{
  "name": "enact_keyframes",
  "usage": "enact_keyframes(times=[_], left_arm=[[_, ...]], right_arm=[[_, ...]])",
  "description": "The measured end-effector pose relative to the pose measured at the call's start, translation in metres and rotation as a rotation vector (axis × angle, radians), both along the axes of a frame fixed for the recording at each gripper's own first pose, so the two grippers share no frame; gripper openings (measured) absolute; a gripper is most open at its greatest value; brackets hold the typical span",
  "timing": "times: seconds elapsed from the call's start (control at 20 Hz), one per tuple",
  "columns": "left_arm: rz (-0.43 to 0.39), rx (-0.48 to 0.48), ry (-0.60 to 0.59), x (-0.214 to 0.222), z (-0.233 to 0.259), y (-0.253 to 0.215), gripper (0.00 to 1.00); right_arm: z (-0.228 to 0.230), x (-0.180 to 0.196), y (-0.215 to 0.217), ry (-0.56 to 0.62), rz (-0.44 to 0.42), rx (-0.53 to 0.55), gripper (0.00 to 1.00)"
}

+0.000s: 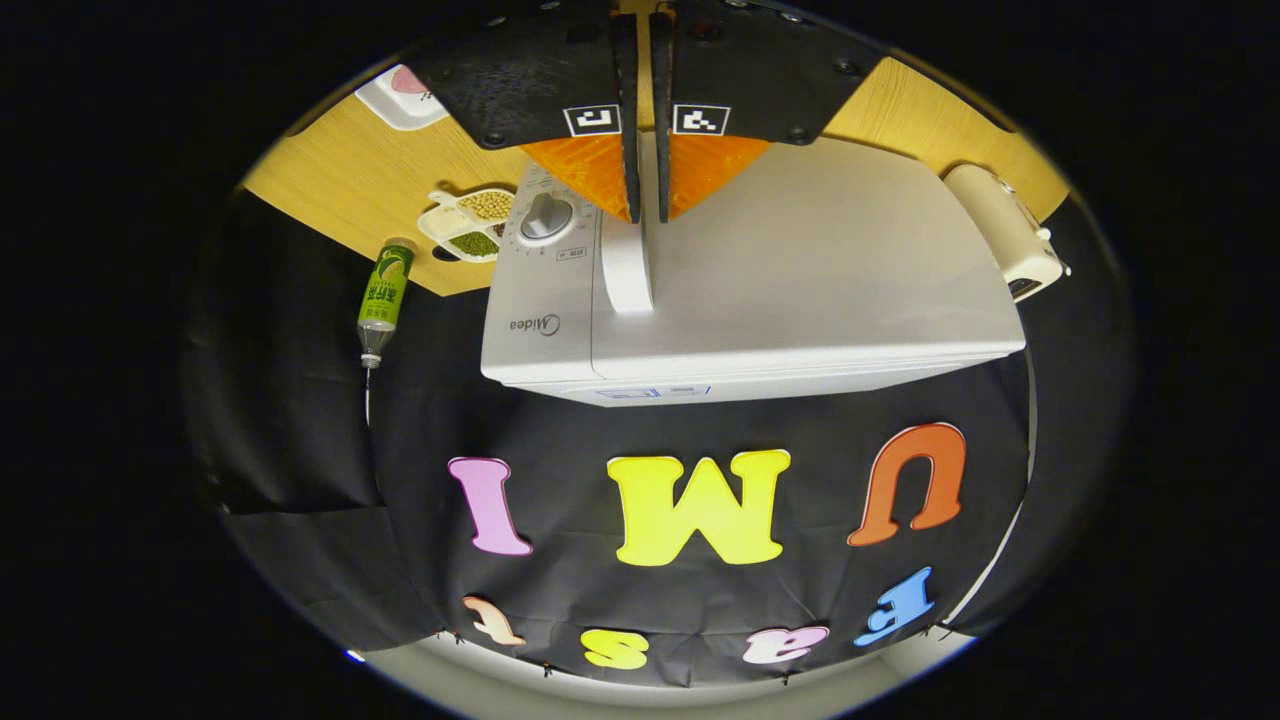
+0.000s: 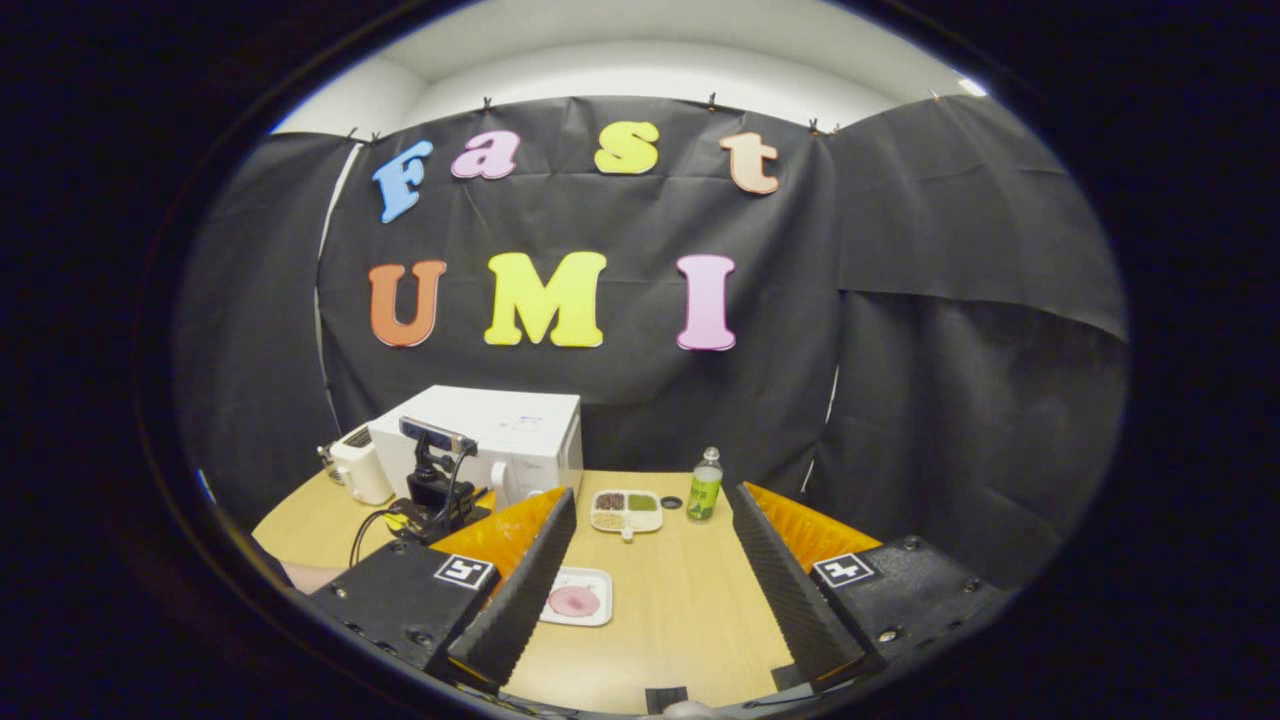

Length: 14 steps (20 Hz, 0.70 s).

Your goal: Open the microwave oven with the left hand, put the food in, and close the microwave oven.

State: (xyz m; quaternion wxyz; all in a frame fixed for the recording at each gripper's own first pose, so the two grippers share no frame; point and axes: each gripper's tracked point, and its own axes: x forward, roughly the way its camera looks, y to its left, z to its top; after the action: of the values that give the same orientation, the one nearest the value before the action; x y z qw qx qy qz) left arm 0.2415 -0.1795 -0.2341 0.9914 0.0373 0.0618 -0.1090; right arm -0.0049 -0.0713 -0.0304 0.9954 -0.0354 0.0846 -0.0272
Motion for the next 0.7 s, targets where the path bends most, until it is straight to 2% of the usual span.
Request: enact_keyframes(times=[0.05, 0.15, 0.2, 0.25, 0.3, 0.35, 0.4, 0.45, 0.55, 0.6, 0.65, 0.7], left_arm=[[-0.006, -0.007, -0.016, 0.001, 0.003, -0.004, 0.0], [0.0, -0.002, -0.043, 0.005, 0.009, -0.007, 0.15], [-0.005, -0.003, -0.036, 0.006, 0.006, -0.009, 0.16], [-0.025, -0.02, -0.036, 0.005, 0.005, -0.016, 0.17], [-0.024, -0.015, -0.03, 0.007, 0.002, -0.018, 0.19], [-0.015, -0.003, -0.016, 0.009, -0.001, -0.015, 0.44], [-0.007, -0.007, 0.002, 0.013, -0.005, -0.013, 0.41], [-0.005, -0.029, 0.007, 0.014, -0.005, -0.013, 0.45], [0.006, -0.061, -0.009, 0.021, 0.003, -0.011, 0.45], [0.009, -0.065, -0.016, 0.025, 0.006, -0.01, 0.38], [0.001, -0.073, 0.0, 0.025, 0.004, -0.013, 0.45], [-0.003, -0.077, 0.003, 0.029, 0.002, -0.017, 0.45]], right_arm=[[-0.002, 0.0, -0.001, 0.005, 0.001, -0.01, 0.92], [-0.005, 0.001, -0.003, 0.018, 0.004, -0.013, 0.92], [-0.006, 0.001, -0.003, 0.022, 0.007, -0.009, 0.92], [-0.007, 0.002, -0.003, 0.025, 0.009, -0.007, 1.0], [-0.008, 0.002, -0.005, 0.029, 0.009, -0.012, 0.92], [-0.01, 0.003, -0.007, 0.033, 0.009, -0.016, 0.92], [-0.011, 0.004, -0.008, 0.037, 0.01, -0.016, 0.92], [-0.013, 0.004, -0.009, 0.042, 0.011, -0.013, 0.92], [-0.019, 0.007, -0.011, 0.057, 0.014, -0.006, 0.92], [-0.023, 0.008, -0.012, 0.071, 0.017, 0.002, 0.92], [-0.028, 0.01, -0.013, 0.082, 0.021, 0.011, 0.92], [-0.031, 0.012, -0.013, 0.089, 0.024, 0.016, 0.92]])
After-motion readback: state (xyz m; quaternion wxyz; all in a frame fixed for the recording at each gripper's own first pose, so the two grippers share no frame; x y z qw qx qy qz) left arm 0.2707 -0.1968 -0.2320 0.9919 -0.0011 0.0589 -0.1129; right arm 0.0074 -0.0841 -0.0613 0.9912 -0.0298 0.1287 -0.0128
